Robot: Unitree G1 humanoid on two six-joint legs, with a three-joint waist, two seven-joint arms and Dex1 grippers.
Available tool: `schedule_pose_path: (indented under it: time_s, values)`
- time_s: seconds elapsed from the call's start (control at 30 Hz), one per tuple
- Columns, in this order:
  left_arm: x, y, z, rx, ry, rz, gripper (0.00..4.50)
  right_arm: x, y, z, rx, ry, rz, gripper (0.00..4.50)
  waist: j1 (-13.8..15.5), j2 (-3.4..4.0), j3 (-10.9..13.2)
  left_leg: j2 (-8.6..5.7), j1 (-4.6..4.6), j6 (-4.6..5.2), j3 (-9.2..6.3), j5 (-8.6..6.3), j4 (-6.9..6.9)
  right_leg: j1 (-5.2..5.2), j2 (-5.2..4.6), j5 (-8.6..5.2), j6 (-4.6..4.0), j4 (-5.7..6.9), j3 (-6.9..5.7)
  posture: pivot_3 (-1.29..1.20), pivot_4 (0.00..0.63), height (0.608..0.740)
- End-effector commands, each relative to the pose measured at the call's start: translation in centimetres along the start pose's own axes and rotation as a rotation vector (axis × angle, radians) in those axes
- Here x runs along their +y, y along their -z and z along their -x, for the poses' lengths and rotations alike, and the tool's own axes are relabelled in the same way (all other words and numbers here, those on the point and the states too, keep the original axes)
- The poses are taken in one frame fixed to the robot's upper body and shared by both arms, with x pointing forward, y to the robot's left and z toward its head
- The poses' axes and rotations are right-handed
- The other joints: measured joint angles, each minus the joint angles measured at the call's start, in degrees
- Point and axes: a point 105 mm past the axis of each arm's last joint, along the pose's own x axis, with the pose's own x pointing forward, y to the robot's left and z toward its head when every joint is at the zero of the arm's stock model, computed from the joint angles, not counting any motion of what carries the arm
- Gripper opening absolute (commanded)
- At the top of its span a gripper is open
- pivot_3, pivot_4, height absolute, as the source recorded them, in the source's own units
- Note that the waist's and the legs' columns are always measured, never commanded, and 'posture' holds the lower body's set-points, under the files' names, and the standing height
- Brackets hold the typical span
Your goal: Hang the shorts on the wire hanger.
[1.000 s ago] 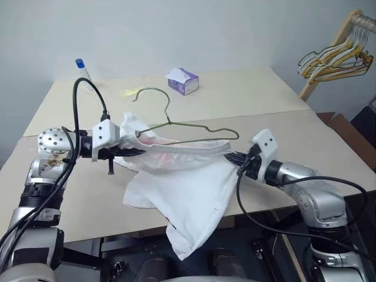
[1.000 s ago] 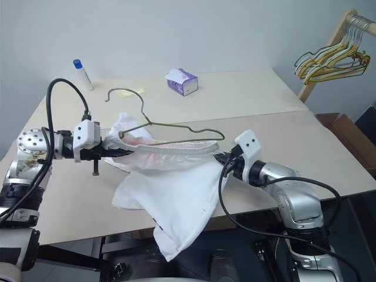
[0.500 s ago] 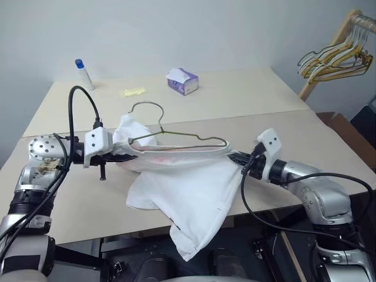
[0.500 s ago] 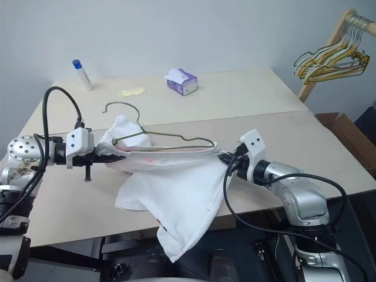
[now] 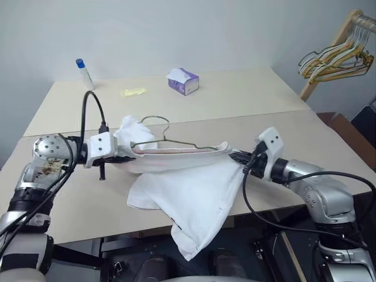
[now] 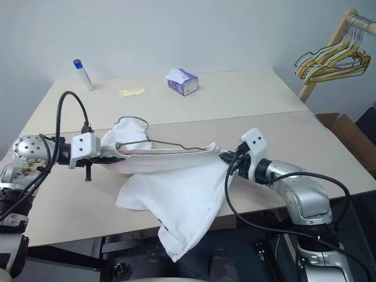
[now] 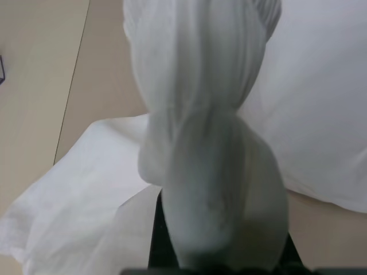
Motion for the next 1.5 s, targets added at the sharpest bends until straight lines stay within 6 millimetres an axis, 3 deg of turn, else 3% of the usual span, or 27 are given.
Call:
schedule_pose_path:
  time_s: [0.03,0.2,0.47,0.67,0.77,1.0,1.13,1.27,1.4,1.5]
  values:
    - [0.7,1.8,1.2,0.110,-0.037,0.007,0.00,-2.8,-2.6,2.5,-0.070,0.140,0.075,0.01,-0.01,0.00,0.00,0.00,0.00,0.00,0.00,0.00,0.00,0.00,0.00,0.00,0.00,0.00,0.00,0.00,0.033,0.740]
    - [1.3,1.5,-0.3,0.102,-0.036,-0.001,0.00,-0.9,-3.3,2.2,-0.088,0.060,0.144,0.01,-0.02,0.00,0.00,0.00,0.00,0.01,0.00,0.00,0.00,0.00,0.00,0.00,0.00,0.00,0.00,-0.01,0.030,0.740]
    - [1.8,2.1,-0.6,0.126,-0.043,0.005,0.00,-0.8,-3.9,3.0,-0.113,0.050,0.175,0.01,-0.18,0.00,0.00,0.00,-0.03,0.02,0.02,-0.01,0.01,-0.02,0.00,0.00,0.01,-0.01,0.00,-0.03,0.022,0.740]
    - [2.6,-0.1,-2.5,0.013,-0.065,0.021,0.00,1.4,-4.6,2.4,-0.136,-0.034,0.233,0.01,-0.16,-0.02,-0.01,-0.01,-0.07,0.04,0.02,-0.02,0.03,-0.02,-0.01,0.01,0.02,-0.02,-0.01,-0.03,0.017,0.740]
    - [2.8,-1.0,-3.3,-0.019,-0.059,0.010,0.00,2.2,-4.8,2.1,-0.142,-0.075,0.259,0.74,-0.23,-0.02,-0.02,-0.01,-0.07,0.04,0.02,-0.02,0.03,-0.02,0.00,0.01,0.02,-0.02,-0.01,-0.03,0.012,0.740]
    - [3.3,-1.7,-3.8,-0.034,-0.071,-0.017,0.00,2.4,-4.8,2.7,-0.106,-0.128,0.319,3.07,-0.30,-0.05,-0.04,-0.02,-0.08,0.04,0.02,-0.02,0.03,-0.02,0.00,0.01,0.02,-0.02,-0.01,-0.03,0.000,0.740]
    - [3.7,-2.0,-3.7,-0.039,-0.080,-0.037,0.00,2.0,-6.4,3.3,-0.096,-0.153,0.369,4.45,-0.39,-0.06,-0.04,-0.03,-0.08,0.04,0.03,-0.02,0.04,-0.03,-0.01,0.01,0.02,-0.01,0.00,-0.03,0.000,0.740]
    - [4.2,-3.0,-3.7,-0.064,-0.082,-0.072,0.00,1.4,-7.8,2.9,0.053,-0.222,0.447,4.48,-0.58,-0.05,-0.04,-0.01,-0.08,0.04,0.02,-0.02,0.08,-0.04,-0.01,0.02,0.01,0.00,-0.01,-0.03,0.000,0.740]
    - [4.5,-4.4,-4.4,-0.109,-0.076,-0.095,0.00,0.8,-7.6,1.9,0.237,-0.292,0.471,4.48,-0.70,-0.08,-0.09,0.03,-0.08,0.04,0.01,-0.02,0.08,-0.06,0.00,0.02,-0.01,0.00,-0.04,-0.02,0.000,0.740]
    - [4.5,-5.7,-5.5,-0.156,-0.077,-0.111,0.00,0.2,-6.7,-0.1,0.362,-0.297,0.520,4.48,-0.58,-0.08,-0.10,-0.01,-0.18,0.06,0.04,-0.03,0.09,-0.11,-0.03,0.02,0.00,0.00,-0.04,-0.02,0.000,0.740]
